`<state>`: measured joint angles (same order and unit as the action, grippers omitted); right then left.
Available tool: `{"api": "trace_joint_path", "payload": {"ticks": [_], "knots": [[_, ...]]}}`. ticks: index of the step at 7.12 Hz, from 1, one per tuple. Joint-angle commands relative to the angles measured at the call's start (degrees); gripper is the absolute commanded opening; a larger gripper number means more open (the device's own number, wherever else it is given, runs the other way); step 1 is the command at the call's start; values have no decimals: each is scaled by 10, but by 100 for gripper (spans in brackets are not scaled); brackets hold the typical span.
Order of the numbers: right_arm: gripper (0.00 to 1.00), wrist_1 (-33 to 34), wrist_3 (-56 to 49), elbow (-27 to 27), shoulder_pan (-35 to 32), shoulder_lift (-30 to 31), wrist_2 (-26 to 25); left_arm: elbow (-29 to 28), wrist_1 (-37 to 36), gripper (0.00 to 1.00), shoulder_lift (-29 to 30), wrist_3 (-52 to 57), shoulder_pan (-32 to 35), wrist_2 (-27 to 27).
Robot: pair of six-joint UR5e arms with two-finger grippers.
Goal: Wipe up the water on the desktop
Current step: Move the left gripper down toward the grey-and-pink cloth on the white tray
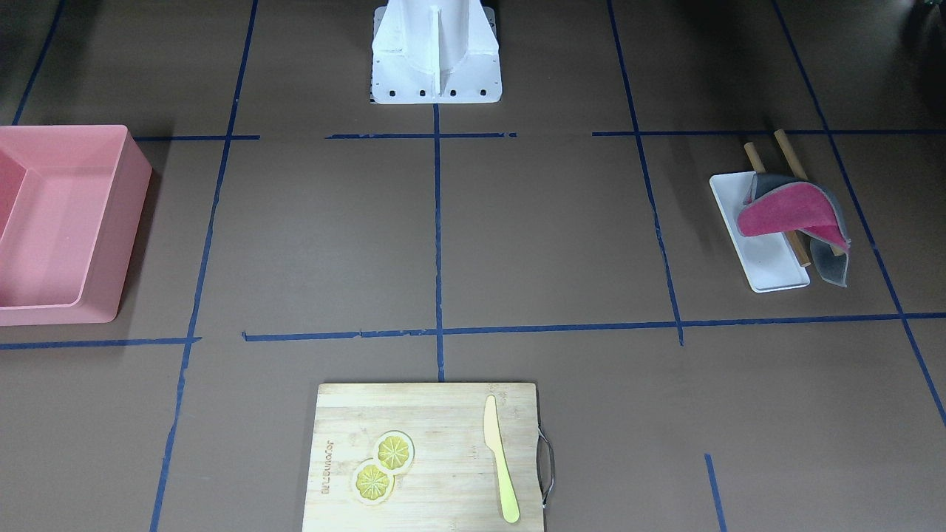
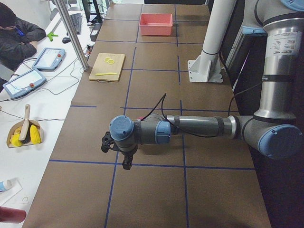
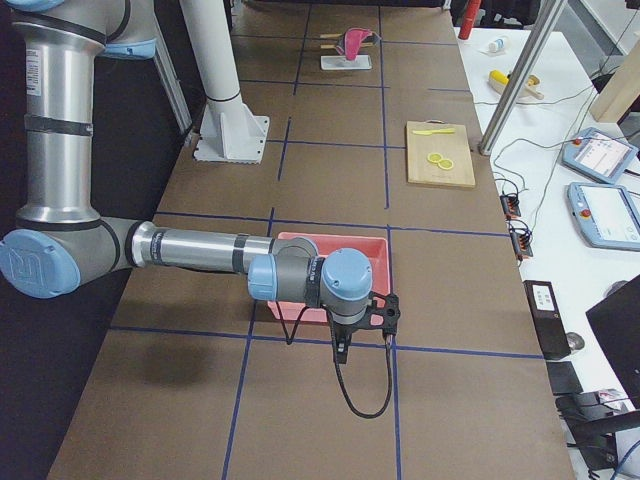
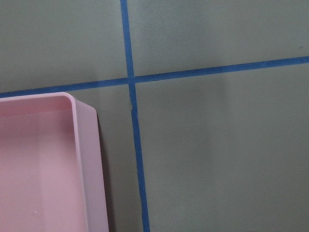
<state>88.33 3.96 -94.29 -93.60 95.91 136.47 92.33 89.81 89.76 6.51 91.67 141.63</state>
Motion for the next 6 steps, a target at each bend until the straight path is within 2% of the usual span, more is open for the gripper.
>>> {"api": "trace_joint_path", "payload": {"ticks": [1,2,3,6], "knots": [[100,-1,2,-2,0,-1,1,52,18,100,-5,-97,-25,62],[100,-1,3,-2,0,-1,1,64,20,100,-6,-148,-44,83],[100,-2,3,-2,1,-1,1,65,55,100,-7,-201,-61,87],[100,-3,3,-11,1,-1,4,55,206,100,-20,-369,-125,85]]}}
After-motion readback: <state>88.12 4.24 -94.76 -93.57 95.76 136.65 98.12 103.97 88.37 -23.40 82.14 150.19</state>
